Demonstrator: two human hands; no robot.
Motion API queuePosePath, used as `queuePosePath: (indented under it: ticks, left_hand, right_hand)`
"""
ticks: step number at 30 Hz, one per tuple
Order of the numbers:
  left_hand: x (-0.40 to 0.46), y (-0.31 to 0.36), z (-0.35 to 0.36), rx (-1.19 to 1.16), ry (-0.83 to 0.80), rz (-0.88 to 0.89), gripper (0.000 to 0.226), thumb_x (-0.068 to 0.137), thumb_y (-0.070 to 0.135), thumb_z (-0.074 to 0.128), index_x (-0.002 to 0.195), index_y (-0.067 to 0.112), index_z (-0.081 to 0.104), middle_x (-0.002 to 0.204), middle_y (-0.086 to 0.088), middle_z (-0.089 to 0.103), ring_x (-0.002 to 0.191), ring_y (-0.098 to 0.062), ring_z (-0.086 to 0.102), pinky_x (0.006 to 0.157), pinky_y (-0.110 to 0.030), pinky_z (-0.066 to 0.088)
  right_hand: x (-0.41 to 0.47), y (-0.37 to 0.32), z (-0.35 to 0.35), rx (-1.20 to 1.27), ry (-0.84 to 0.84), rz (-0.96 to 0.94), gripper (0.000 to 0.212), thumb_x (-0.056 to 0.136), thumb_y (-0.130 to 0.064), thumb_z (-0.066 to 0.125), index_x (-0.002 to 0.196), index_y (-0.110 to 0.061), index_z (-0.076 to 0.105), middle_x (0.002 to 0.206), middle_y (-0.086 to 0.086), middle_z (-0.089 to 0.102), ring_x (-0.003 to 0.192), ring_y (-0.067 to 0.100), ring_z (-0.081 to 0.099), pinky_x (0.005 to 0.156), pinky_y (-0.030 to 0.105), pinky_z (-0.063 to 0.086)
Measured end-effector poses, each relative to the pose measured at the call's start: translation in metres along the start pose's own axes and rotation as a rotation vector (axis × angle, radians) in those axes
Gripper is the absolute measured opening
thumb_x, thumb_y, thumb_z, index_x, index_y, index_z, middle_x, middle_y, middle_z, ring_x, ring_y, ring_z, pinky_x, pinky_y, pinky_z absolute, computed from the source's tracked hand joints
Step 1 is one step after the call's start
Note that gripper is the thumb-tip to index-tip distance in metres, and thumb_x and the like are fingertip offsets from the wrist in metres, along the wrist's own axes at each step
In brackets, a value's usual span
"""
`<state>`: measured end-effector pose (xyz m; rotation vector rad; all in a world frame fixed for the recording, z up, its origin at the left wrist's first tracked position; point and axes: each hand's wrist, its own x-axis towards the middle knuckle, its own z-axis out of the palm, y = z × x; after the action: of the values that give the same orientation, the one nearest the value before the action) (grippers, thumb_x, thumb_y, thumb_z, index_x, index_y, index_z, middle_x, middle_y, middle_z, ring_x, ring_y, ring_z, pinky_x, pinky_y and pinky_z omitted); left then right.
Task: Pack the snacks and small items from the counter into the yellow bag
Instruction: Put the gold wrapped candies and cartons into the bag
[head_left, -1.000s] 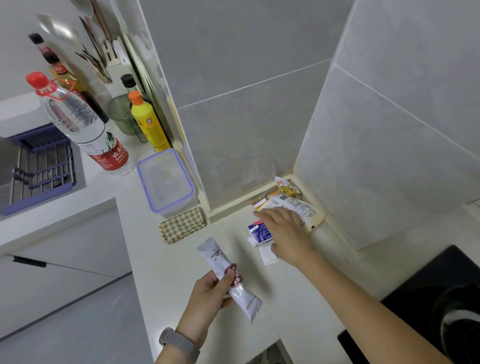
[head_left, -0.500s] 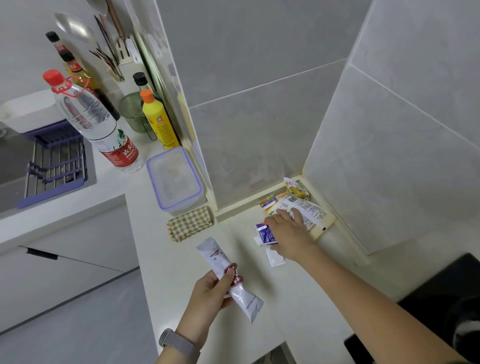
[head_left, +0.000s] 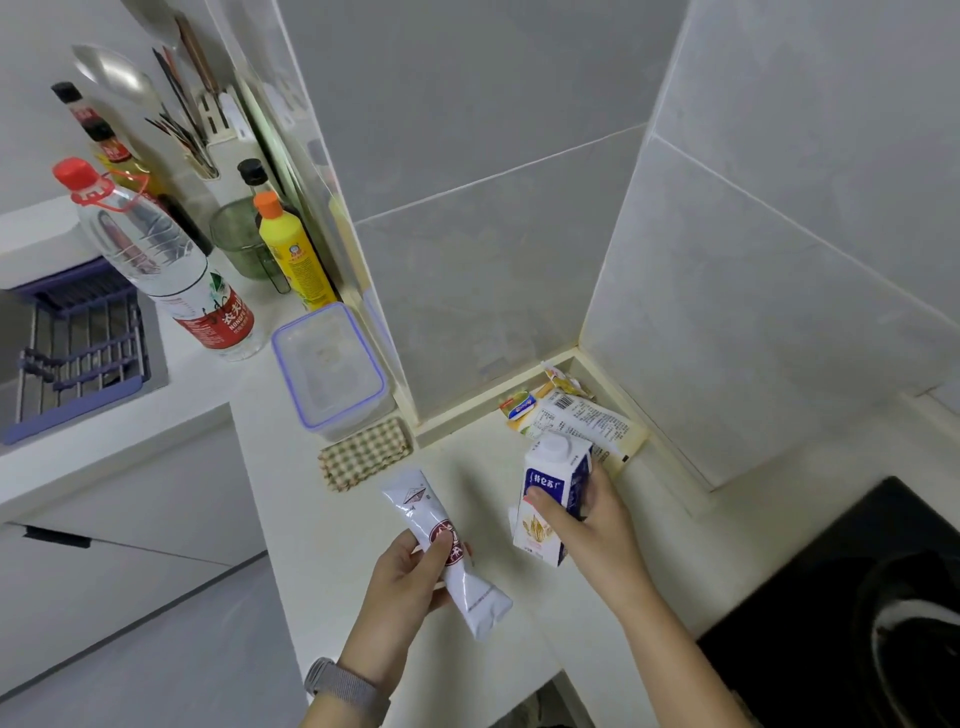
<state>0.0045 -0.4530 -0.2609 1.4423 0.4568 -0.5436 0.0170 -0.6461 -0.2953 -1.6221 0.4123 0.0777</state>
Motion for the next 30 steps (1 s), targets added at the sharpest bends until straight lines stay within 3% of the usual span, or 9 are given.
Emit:
queuePosePath:
  ticks: [6, 15, 19, 25, 28, 30]
  left_hand:
    - [-0.012, 0.005, 0.009, 0.038, -0.093, 0.024, 0.031, 0.092, 0.029, 0.053, 0.094, 0.000, 0.063, 0.084, -0.012, 0.068, 0.071, -0.018, 0.061, 0.075, -0.036, 0.052]
    - [-0.045, -0.006, 0.036, 0.158, -0.297, 0.062, 0.030, 0.092, 0.031, 0.051, 0.092, 0.003, 0.063, 0.081, -0.010, 0.066, 0.071, -0.019, 0.058, 0.070, -0.031, 0.050]
    - [-0.067, -0.016, 0.043, 0.215, -0.392, 0.057, 0.031, 0.092, 0.031, 0.051, 0.089, 0.003, 0.065, 0.074, -0.008, 0.065, 0.064, -0.014, 0.058, 0.060, -0.022, 0.048]
    - [-0.097, -0.034, 0.051, 0.244, -0.553, 0.087, 0.031, 0.092, 0.028, 0.052, 0.086, 0.000, 0.063, 0.075, -0.010, 0.063, 0.066, -0.017, 0.058, 0.062, -0.025, 0.048]
    - [-0.116, -0.048, 0.056, 0.257, -0.642, 0.081, 0.033, 0.094, 0.024, 0.049, 0.085, -0.005, 0.062, 0.069, -0.009, 0.064, 0.058, -0.013, 0.058, 0.053, -0.020, 0.047]
    - [-0.125, -0.059, 0.061, 0.307, -0.691, 0.090, 0.035, 0.093, 0.026, 0.050, 0.085, -0.005, 0.062, 0.071, -0.009, 0.063, 0.061, -0.015, 0.056, 0.058, -0.022, 0.046]
  right_hand:
    - [-0.041, -0.003, -0.024, 0.100, 0.089, 0.089, 0.035, 0.079, -0.021, 0.075, 0.110, -0.026, 0.058, 0.104, -0.002, 0.071, 0.092, 0.009, 0.070, 0.078, 0.035, 0.058]
    - [-0.121, -0.002, -0.040, 0.256, 0.262, 0.127, 0.035, 0.081, -0.019, 0.072, 0.112, -0.020, 0.057, 0.103, -0.001, 0.071, 0.090, 0.008, 0.070, 0.066, 0.021, 0.056]
    - [-0.160, 0.002, -0.045, 0.306, 0.363, 0.095, 0.032, 0.082, -0.020, 0.072, 0.110, -0.026, 0.059, 0.101, -0.005, 0.072, 0.092, 0.007, 0.070, 0.070, 0.021, 0.057]
    - [-0.216, 0.013, -0.049, 0.334, 0.559, 0.069, 0.030, 0.080, -0.022, 0.072, 0.106, -0.029, 0.059, 0.097, -0.006, 0.072, 0.091, 0.009, 0.070, 0.079, 0.031, 0.058]
    - [-0.248, 0.024, -0.046, 0.340, 0.661, 0.083, 0.029, 0.081, -0.023, 0.071, 0.104, -0.034, 0.057, 0.090, -0.013, 0.071, 0.083, 0.004, 0.070, 0.062, 0.019, 0.057]
    - [-0.271, 0.031, -0.045, 0.325, 0.730, 0.094, 0.032, 0.083, -0.023, 0.070, 0.109, -0.031, 0.055, 0.096, -0.014, 0.069, 0.085, 0.006, 0.069, 0.056, 0.015, 0.054]
